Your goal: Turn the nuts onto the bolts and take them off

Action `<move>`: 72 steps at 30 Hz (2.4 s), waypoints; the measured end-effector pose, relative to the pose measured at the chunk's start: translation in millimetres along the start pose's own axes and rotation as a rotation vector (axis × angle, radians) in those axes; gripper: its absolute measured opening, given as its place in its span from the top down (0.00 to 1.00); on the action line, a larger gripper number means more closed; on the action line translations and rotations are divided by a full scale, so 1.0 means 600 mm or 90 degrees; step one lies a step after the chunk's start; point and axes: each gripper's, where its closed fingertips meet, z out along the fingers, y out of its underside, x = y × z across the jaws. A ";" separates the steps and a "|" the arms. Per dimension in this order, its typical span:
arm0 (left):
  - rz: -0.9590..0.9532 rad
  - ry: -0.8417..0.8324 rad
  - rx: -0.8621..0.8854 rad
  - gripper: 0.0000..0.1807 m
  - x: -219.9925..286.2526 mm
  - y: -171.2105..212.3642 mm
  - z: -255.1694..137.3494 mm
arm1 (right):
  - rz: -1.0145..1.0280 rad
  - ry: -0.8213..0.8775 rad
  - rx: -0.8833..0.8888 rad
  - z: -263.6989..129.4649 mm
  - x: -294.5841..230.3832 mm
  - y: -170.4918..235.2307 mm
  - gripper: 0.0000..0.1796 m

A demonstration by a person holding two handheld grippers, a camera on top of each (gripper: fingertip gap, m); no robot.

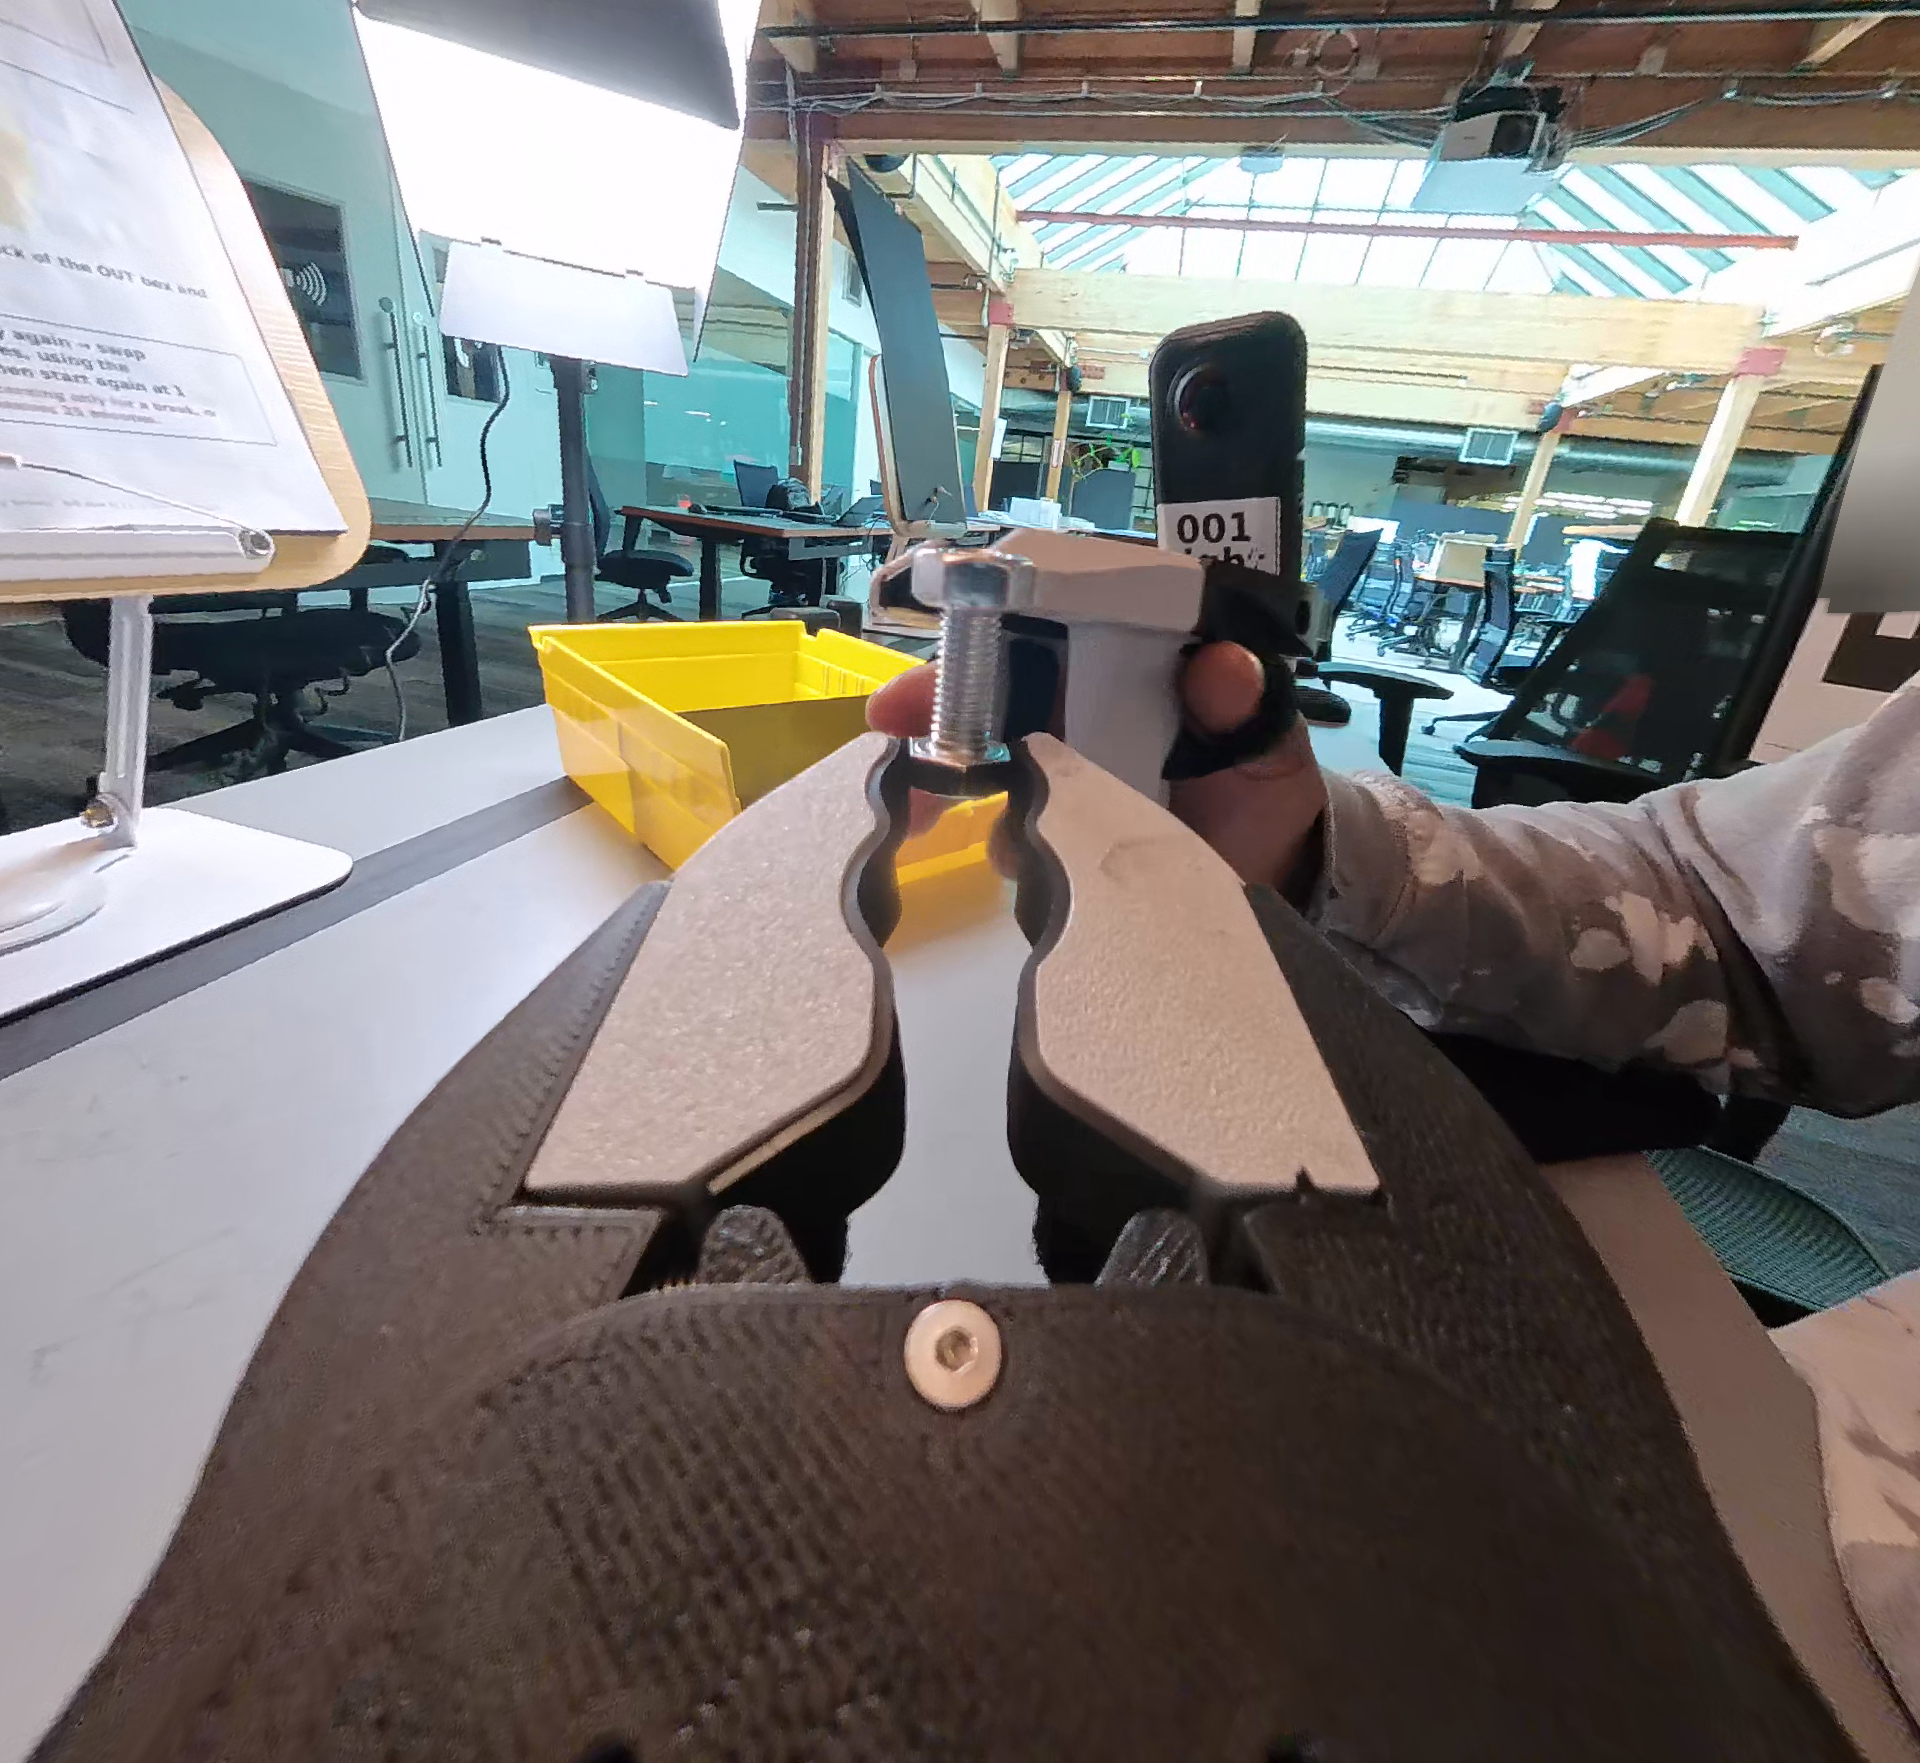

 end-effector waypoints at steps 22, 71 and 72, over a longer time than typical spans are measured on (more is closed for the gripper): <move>0.002 0.002 -0.010 0.90 0.005 0.005 0.003 | -0.016 -0.033 -0.024 0.008 -0.027 0.013 0.84; 0.015 0.001 -0.011 0.90 0.006 0.005 0.004 | -0.019 -0.037 0.000 0.007 -0.036 -0.003 0.84; 0.018 0.003 -0.010 0.90 0.008 0.005 0.004 | -0.023 -0.030 -0.004 0.008 -0.033 -0.001 0.84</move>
